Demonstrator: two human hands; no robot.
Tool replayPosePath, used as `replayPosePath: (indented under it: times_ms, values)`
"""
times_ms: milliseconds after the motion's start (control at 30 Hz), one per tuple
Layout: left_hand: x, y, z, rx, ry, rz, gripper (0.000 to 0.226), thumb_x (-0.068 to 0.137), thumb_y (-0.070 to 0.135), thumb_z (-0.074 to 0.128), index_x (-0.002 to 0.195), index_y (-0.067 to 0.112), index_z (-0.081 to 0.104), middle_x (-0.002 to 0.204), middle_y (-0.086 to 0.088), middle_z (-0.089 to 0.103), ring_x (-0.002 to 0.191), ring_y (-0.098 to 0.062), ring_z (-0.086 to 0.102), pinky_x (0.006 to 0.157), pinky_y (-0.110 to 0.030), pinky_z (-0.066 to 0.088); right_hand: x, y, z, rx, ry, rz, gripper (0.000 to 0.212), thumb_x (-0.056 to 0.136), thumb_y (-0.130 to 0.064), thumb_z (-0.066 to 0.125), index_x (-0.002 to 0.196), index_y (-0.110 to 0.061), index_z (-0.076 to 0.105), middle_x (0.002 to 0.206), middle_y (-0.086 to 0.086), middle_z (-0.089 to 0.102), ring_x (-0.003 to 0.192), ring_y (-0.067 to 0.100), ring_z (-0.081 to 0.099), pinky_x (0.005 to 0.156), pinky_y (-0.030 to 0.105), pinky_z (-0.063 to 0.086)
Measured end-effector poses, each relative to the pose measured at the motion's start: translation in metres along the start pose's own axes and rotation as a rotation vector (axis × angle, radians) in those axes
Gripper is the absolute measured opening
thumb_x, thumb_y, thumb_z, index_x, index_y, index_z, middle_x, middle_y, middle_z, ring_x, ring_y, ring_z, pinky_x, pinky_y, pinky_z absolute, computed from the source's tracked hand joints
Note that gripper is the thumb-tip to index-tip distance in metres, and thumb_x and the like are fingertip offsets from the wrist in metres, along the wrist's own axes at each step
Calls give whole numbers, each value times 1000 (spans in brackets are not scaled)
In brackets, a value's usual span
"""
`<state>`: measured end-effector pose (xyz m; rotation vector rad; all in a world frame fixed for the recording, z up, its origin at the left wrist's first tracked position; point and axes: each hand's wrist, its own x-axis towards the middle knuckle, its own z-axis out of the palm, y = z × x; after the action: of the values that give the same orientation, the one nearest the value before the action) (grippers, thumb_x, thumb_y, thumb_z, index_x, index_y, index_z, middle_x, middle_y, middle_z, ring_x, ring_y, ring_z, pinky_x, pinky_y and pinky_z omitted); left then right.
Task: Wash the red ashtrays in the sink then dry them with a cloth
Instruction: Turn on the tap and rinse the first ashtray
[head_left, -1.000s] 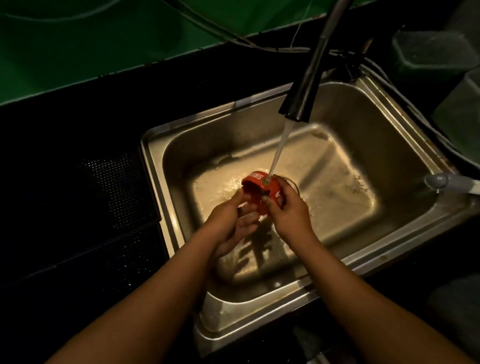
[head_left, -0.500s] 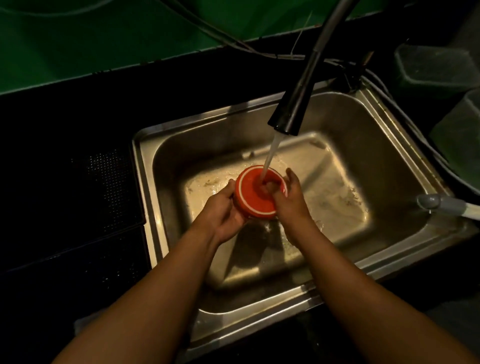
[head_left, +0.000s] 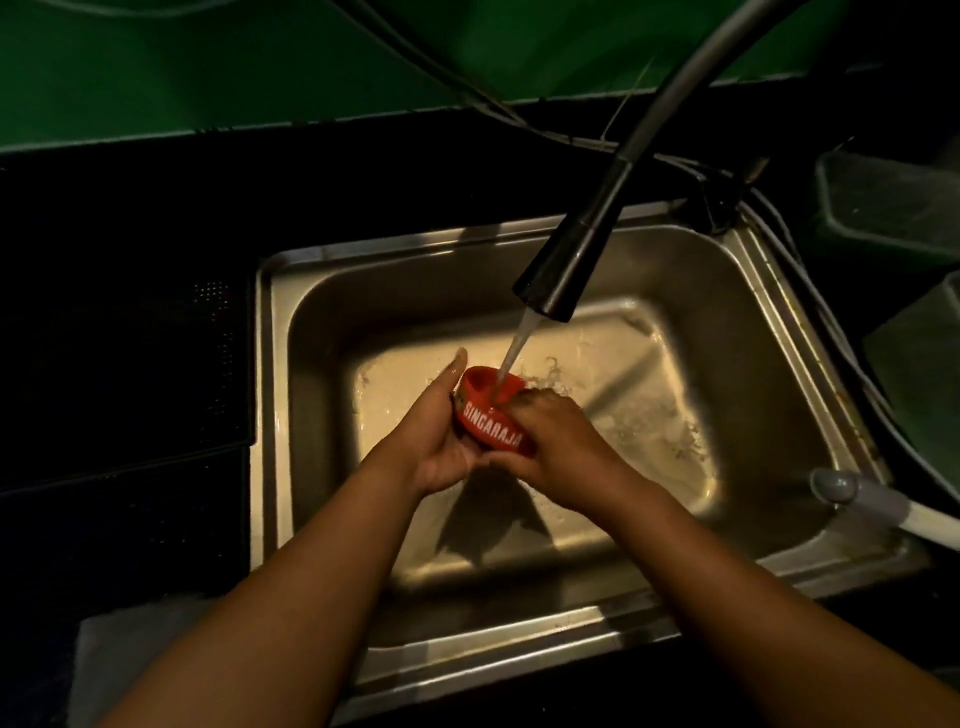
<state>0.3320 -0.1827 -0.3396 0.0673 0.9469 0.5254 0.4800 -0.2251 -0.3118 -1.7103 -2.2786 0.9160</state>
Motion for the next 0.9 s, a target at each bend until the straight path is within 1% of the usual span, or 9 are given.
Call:
replayPosePath:
  times_ms: [100, 200, 267, 333, 467, 567, 633, 767, 900]
  values:
    - [-1, -3, 0, -82, -5, 154, 41, 97, 30, 42, 128, 4, 53, 115, -21, 65, 107, -32, 62, 93, -48, 49, -11, 14, 6, 190, 157, 30, 45, 90, -56, 50, 130, -35, 54, 146, -4, 39, 137, 21, 31, 112, 40, 25]
    - [-3, -13, 3, -95, 72, 253, 28, 97, 19, 44, 119, 6, 54, 102, -20, 71, 101, -33, 65, 94, -51, 48, -8, 10, 11, 691, 242, 394, 59, 93, -48, 50, 146, -36, 27, 157, -5, 16, 141, 18, 26, 107, 32, 32]
    - [-3, -16, 8, -43, 120, 327, 29, 94, 11, 47, 121, 7, 55, 109, -21, 68, 106, -35, 63, 96, -53, 47, -2, 5, 7, 1073, 186, 548, 53, 96, -37, 51, 144, -38, 28, 146, 5, 39, 123, 24, 53, 88, 34, 52]
    - [-4, -17, 13, 114, 200, 393, 36, 90, 3, 48, 125, 11, 55, 115, -20, 65, 107, -34, 62, 95, -48, 50, 5, 1, -2, 1263, 159, 601, 36, 97, -24, 53, 129, -37, 42, 120, 4, 59, 97, 25, 67, 70, 38, 60]
    - [-8, -18, 7, 587, 436, 458, 25, 92, 8, 50, 112, 22, 57, 114, -9, 64, 101, -27, 63, 87, -44, 55, 20, -1, -1, 972, 205, 625, 42, 93, -4, 44, 112, -41, 47, 102, -2, 59, 87, 22, 62, 77, 50, 58]
    - [-13, -20, -11, 705, 553, 442, 26, 86, 12, 48, 106, 21, 63, 106, -12, 68, 93, -29, 66, 83, -51, 56, 27, -8, 2, 515, 91, 408, 47, 91, -6, 42, 125, -39, 46, 113, -1, 60, 98, 25, 60, 89, 42, 52]
    - [-17, -24, -18, 783, 576, 433, 32, 78, 9, 46, 102, 21, 64, 100, -12, 70, 90, -31, 66, 84, -51, 54, 32, -5, 5, 422, 63, 281, 53, 87, 1, 40, 128, -29, 51, 127, 2, 54, 113, 24, 54, 102, 38, 44]
    - [-30, -34, -6, 950, 585, 615, 41, 89, 4, 46, 127, 19, 50, 113, 0, 59, 101, -19, 56, 83, -27, 44, 31, 2, 13, 654, 186, 315, 52, 86, 5, 42, 107, -40, 60, 121, -1, 61, 113, 20, 56, 100, 40, 47]
    - [-34, -32, 7, 1085, 381, 762, 59, 92, 24, 52, 145, 34, 30, 143, 6, 43, 126, -12, 45, 106, -32, 39, 26, 5, 23, 1251, 104, 557, 30, 95, -12, 47, 108, -33, 65, 106, 2, 72, 96, 22, 69, 80, 43, 57]
